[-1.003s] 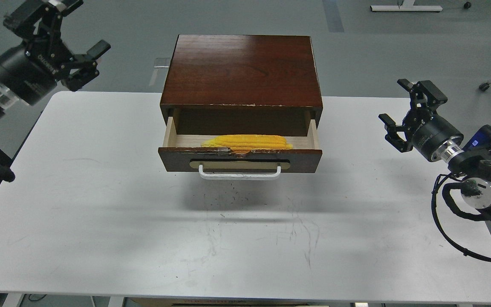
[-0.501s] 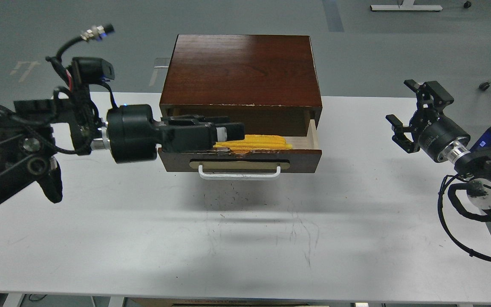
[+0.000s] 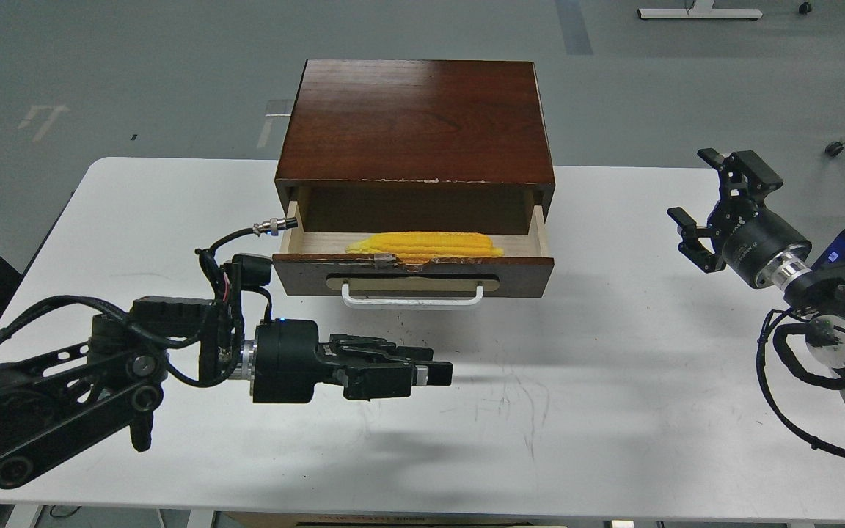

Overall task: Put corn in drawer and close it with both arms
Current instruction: 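Position the left gripper fingers against the drawer front near the handle, then push the drawer away from the robot with the left gripper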

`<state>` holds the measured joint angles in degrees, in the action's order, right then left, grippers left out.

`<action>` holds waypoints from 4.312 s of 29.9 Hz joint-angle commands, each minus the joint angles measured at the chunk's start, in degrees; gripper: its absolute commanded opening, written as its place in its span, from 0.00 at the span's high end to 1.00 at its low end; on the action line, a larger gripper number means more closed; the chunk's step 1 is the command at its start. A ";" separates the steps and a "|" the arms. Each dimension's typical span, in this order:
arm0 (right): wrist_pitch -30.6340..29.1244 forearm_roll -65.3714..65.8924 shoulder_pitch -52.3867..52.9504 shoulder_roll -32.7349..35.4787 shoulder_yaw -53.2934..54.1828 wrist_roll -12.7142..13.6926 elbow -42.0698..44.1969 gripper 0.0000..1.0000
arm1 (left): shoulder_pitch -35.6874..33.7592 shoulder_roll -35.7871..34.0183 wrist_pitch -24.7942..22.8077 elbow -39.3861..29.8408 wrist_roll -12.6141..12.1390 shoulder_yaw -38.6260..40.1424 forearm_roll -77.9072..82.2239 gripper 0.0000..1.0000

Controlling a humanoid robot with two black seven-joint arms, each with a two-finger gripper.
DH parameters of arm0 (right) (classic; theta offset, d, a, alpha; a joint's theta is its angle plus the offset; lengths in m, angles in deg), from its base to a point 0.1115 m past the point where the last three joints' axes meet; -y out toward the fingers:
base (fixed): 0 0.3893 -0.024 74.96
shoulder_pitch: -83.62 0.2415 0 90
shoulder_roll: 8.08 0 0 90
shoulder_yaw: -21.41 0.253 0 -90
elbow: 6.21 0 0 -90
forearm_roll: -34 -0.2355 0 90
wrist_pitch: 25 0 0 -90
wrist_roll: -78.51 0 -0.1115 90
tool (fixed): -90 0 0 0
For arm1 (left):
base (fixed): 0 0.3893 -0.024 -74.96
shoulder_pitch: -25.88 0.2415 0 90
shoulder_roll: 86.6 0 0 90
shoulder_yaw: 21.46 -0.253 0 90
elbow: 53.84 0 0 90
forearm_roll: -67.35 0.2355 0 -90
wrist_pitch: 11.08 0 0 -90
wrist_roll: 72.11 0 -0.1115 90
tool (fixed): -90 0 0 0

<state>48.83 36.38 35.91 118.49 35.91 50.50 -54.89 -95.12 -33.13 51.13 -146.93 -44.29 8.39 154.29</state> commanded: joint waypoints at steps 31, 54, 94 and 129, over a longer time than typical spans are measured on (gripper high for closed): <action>0.00 0.08 -0.98 -0.36 0.01 0.01 -0.01 0.01 | 2.35 1.99 4.59 7.65 -12.53 1.26 -18.12 1.00; 0.09 0.08 -1.25 -0.27 0.01 0.01 -0.01 0.01 | 2.35 2.87 4.59 8.45 -14.20 1.35 -17.95 1.00; 0.35 0.08 -3.62 0.08 0.10 0.01 -0.10 0.01 | -1.08 8.40 4.59 20.05 -14.20 4.77 -19.35 1.00; 0.61 0.08 -4.41 0.26 0.10 0.01 -0.10 0.01 | -1.87 8.93 8.54 25.85 -14.20 6.44 -23.92 1.00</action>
<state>49.45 36.46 31.69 118.75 36.01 50.51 -54.99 -96.98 -24.20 59.17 -121.10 -58.59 14.87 130.57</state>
